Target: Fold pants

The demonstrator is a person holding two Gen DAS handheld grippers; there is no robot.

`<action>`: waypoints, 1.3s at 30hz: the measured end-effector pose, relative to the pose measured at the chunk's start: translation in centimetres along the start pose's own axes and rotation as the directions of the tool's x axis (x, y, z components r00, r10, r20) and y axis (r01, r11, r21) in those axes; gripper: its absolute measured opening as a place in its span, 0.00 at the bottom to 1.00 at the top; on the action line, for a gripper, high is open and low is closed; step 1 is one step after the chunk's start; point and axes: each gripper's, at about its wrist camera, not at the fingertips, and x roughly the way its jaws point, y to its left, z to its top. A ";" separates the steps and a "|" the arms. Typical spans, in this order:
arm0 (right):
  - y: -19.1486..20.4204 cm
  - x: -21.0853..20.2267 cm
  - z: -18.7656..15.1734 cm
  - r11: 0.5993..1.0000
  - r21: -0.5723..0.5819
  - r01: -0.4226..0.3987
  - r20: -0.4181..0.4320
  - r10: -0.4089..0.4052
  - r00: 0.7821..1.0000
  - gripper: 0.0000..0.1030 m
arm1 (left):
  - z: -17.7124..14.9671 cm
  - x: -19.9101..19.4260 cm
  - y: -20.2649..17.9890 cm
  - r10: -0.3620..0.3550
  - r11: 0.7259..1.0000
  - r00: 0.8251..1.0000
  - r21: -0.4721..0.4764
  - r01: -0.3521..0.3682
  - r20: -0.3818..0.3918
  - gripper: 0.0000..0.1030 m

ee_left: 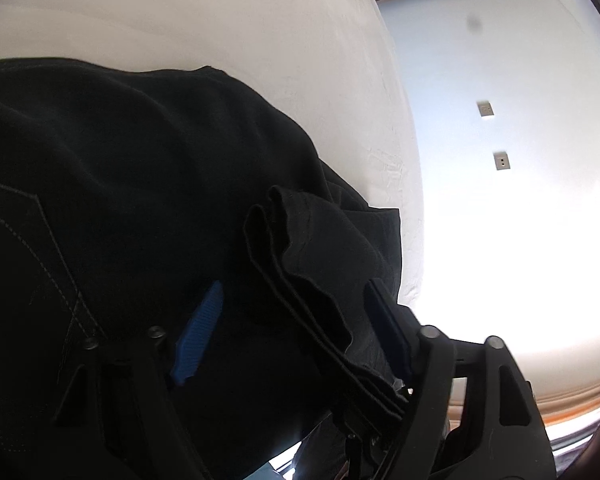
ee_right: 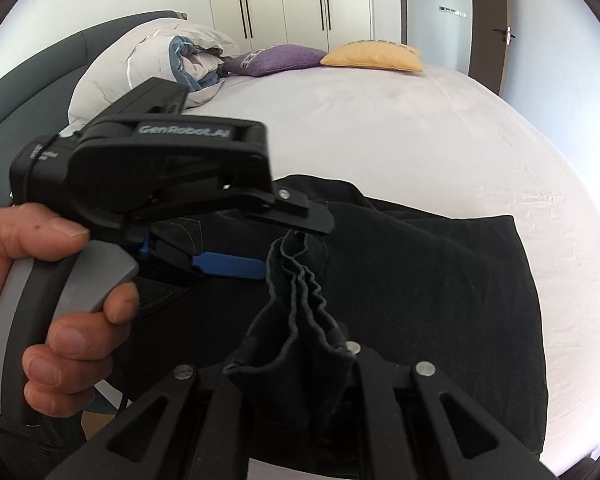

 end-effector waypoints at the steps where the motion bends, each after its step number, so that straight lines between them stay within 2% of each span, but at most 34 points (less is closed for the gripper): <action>1: 0.2 0.0 -0.1 1.000 -0.008 -0.003 -0.001 0.003 1.000 0.08 | 0.4 0.2 -0.2 0.007 1.000 1.000 0.008 -0.007 -0.011 0.35; 2: 0.4 0.0 0.0 1.000 -0.011 -0.008 -0.002 0.008 1.000 0.08 | 0.7 0.4 -0.2 0.014 1.000 1.000 0.017 -0.013 -0.026 0.27; 3: 0.6 0.0 0.0 1.000 -0.015 -0.009 -0.002 0.009 1.000 0.08 | 0.9 0.5 -0.3 0.015 1.000 0.999 0.024 -0.014 -0.032 0.27; 5: 0.8 0.0 0.1 1.000 -0.028 -0.007 0.001 0.007 1.000 0.08 | 1.5 0.3 -0.4 0.016 0.999 0.999 0.044 -0.014 -0.040 0.16; 8: 1.1 0.0 0.3 0.999 -0.038 -0.009 0.008 0.009 1.000 0.08 | 2.3 -0.1 -0.4 0.015 0.997 0.998 0.081 -0.010 -0.060 0.07; 13: 2.5 0.1 0.5 0.997 -0.074 -0.020 0.012 0.021 1.000 0.09 | 4.0 -1.6 -1.0 0.050 0.982 0.995 0.186 -0.033 -0.089 0.07; 18: 5.2 1.2 0.4 0.990 -0.139 -0.029 -0.004 0.029 1.000 0.09 | 4.9 -3.3 -1.2 0.138 0.957 0.985 0.271 -0.106 -0.103 0.07; 23: 7.0 3.2 -0.5 0.981 -0.190 -0.027 -0.041 0.019 0.999 0.09 | 5.9 -3.9 0.8 0.181 0.957 0.978 0.247 -0.151 -0.103 0.07; 26: 7.2 4.6 -1.4 0.980 -0.193 -0.052 -0.102 0.033 0.994 0.15 | 6.2 -3.5 2.3 0.202 0.960 0.973 0.218 -0.174 -0.114 0.09; 28: 6.9 4.7 -1.7 0.982 -0.161 -0.094 -0.149 0.070 0.986 0.24 | 5.2 -4.2 3.4 0.191 0.963 0.975 0.214 -0.164 -0.112 0.10; 29: 6.5 4.1 -1.7 0.983 -0.137 -0.119 -0.155 0.097 0.983 0.26 | 5.2 -4.7 3.2 0.197 0.960 0.976 0.222 -0.171 -0.098 0.12; 30: 5.9 3.3 -1.6 0.981 -0.097 -0.165 -0.163 0.148 0.976 0.32 | 5.1 -5.5 2.9 0.221 0.950 0.973 0.241 -0.198 -0.071 0.13; 31: 5.2 2.3 -1.5 0.976 -0.053 -0.211 -0.165 0.200 0.966 0.39 | 4.5 -6.5 2.5 0.248 0.939 0.968 0.258 -0.228 -0.048 0.13; 33: 3.2 0.0 -1.3 0.954 0.022 -0.298 -0.144 0.298 0.944 0.43 | 4.3 -8.6 1.3 0.299 0.920 0.954 0.264 -0.289 0.003 0.13; 35: 0.2 -2.0 -0.6 0.924 0.089 -0.373 -0.100 0.381 0.919 0.43 | 4.6 -10.4 0.4 0.348 0.897 0.935 0.264 -0.354 0.070 0.13; 37: -4.1 -3.0 0.6 0.898 0.157 -0.411 -0.045 0.422 0.905 0.43 | 4.8 -11.2 -0.9 0.323 0.900 0.941 0.274 -0.340 0.107 0.13; 39: -9.1 -2.8 1.8 0.844 0.252 -0.474 0.012 0.487 0.873 0.43 | 3.7 -11.5 -2.9 0.276 0.905 0.953 0.300 -0.302 0.127 0.13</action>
